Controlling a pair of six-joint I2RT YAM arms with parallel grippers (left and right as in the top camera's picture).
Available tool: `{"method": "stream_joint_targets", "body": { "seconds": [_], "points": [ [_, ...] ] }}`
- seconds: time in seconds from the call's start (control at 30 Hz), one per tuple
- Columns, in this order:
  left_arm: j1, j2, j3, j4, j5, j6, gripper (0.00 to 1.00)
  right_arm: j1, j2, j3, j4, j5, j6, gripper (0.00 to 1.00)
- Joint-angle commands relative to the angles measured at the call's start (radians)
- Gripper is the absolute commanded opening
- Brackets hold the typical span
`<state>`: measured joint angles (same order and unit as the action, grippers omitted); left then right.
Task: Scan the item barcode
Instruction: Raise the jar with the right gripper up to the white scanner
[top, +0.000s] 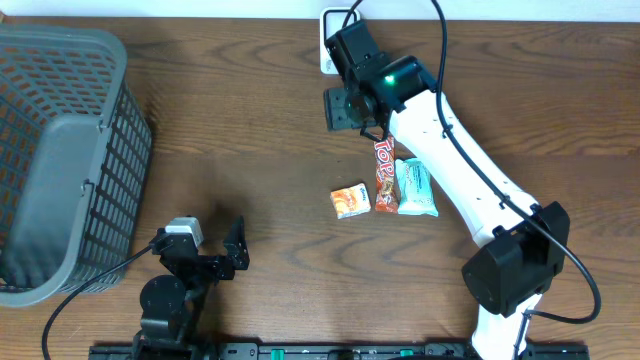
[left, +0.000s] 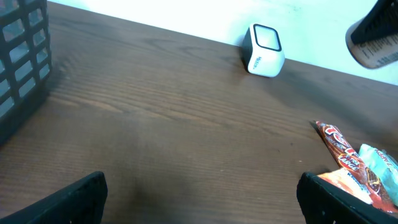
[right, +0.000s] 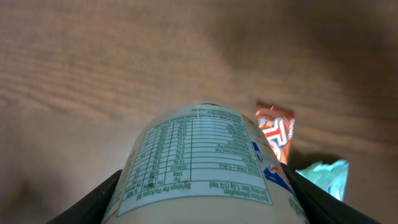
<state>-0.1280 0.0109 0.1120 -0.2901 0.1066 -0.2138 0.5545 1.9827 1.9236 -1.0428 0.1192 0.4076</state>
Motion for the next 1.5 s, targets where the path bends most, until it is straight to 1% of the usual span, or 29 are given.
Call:
{"method": "stream_joint_targets", "body": {
  "seconds": [0.0, 0.37, 0.5, 0.7, 0.83, 0.93, 1.0, 1.2, 1.3, 1.33, 1.4, 1.47],
  "points": [
    [0.003, -0.007, -0.013, -0.032, 0.013, -0.009, 0.98, -0.005, -0.029, 0.015, 0.027, 0.071, -0.038, 0.34],
    [0.002, -0.007, -0.013, -0.032, 0.013, -0.009, 0.98, -0.017, -0.028, 0.014, 0.167, 0.095, -0.159, 0.34],
    [0.003, -0.007, -0.013, -0.032, 0.013, -0.009, 0.98, -0.037, -0.028, 0.013, 0.212, 0.162, -0.163, 0.34],
    [0.003, -0.007, -0.013, -0.032, 0.013, -0.009, 0.98, -0.072, -0.009, 0.011, 0.285, 0.164, -0.185, 0.34],
    [0.003, -0.007, -0.013, -0.032, 0.013, -0.009, 0.98, -0.104, 0.021, 0.011, 0.372, 0.164, -0.186, 0.36],
    [0.003, -0.007, -0.013, -0.032, 0.013, -0.009, 0.98, -0.115, 0.063, 0.011, 0.483, 0.164, -0.216, 0.40],
    [0.003, -0.007, -0.013, -0.032, 0.013, -0.009, 0.98, -0.115, 0.085, 0.011, 0.535, 0.164, -0.233, 0.40],
    [0.003, -0.007, -0.013, -0.032, 0.013, -0.009, 0.98, -0.115, 0.178, 0.011, 0.763, 0.164, -0.291, 0.40],
    [0.002, -0.007, -0.013, -0.032, 0.013, -0.009, 0.98, -0.115, 0.233, 0.011, 0.904, 0.165, -0.332, 0.40],
    [0.002, -0.007, -0.013, -0.032, 0.013, -0.009, 0.98, -0.116, 0.265, 0.011, 0.991, 0.165, -0.352, 0.40],
    [0.003, -0.007, -0.013, -0.032, 0.013, -0.009, 0.98, -0.116, 0.312, 0.011, 1.113, 0.165, -0.375, 0.40],
    [0.003, -0.007, -0.013, -0.032, 0.013, -0.009, 0.98, -0.115, 0.352, 0.011, 1.195, 0.165, -0.394, 0.41]
  ]
}}
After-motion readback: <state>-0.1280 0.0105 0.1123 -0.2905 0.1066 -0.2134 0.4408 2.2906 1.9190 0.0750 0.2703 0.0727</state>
